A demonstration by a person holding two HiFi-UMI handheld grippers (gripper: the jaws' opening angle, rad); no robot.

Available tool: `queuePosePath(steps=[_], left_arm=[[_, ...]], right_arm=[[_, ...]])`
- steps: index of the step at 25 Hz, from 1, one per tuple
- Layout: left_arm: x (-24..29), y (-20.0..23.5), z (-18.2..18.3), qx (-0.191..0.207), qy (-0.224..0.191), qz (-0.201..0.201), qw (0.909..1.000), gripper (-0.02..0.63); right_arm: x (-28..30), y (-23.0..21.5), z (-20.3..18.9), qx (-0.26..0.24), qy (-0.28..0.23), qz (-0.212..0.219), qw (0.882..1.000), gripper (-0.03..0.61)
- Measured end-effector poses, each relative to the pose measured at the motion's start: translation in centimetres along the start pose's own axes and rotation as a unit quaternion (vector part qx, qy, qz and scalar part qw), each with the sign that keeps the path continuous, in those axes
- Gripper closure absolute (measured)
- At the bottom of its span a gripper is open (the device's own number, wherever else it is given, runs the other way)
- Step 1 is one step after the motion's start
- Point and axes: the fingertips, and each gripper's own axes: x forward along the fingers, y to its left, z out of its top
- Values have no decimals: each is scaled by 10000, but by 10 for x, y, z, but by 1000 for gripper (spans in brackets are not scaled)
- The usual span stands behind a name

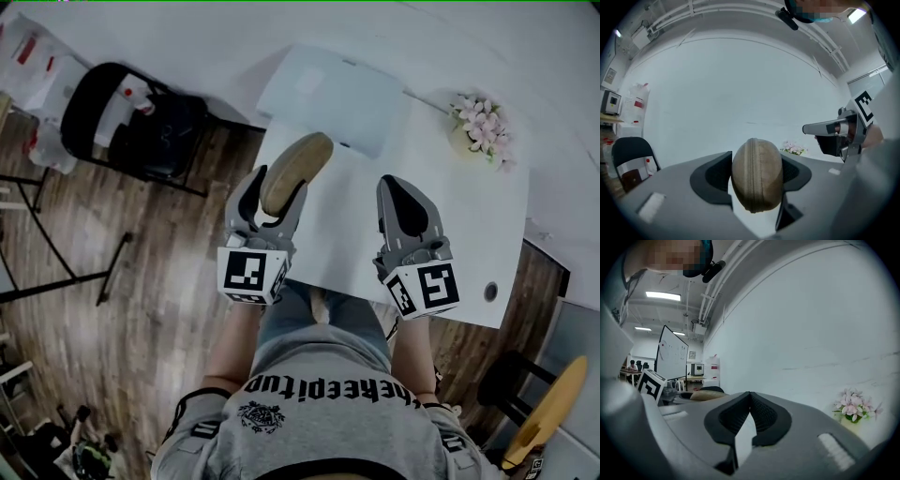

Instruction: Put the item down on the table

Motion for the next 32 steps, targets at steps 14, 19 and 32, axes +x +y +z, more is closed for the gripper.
queuePosePath(steps=[14,19,32], left_arm=[[25,4,-66,91,743,-650,9951,333],[31,3,-91,101,1022,-859,9910,333],[50,-8,-128,140,1372,-1213,9830,333]], right_arm=[[6,8,-24,126,270,-533,9981,577],[5,11,-31,152,385,-723,9965,577],[3,11,-44,161,616,-1033,9926,577]])
